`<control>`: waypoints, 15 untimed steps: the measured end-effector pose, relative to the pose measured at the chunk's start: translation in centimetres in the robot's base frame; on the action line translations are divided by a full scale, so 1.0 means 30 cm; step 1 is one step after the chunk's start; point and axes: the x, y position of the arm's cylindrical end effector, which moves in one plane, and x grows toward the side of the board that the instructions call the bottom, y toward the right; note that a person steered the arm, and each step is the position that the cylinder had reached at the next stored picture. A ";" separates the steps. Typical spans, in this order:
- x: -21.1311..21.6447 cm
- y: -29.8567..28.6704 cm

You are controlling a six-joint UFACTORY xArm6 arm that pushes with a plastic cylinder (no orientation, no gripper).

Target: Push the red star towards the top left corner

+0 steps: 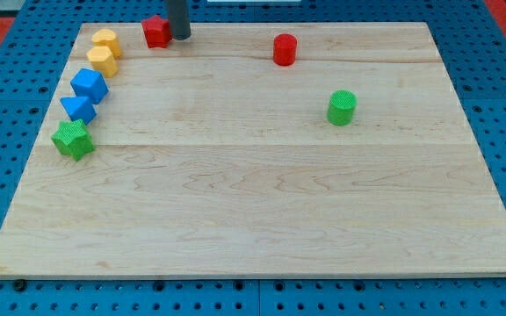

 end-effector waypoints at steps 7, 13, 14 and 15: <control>-0.063 -0.179; -0.065 -0.151; -0.065 -0.145; -0.065 -0.140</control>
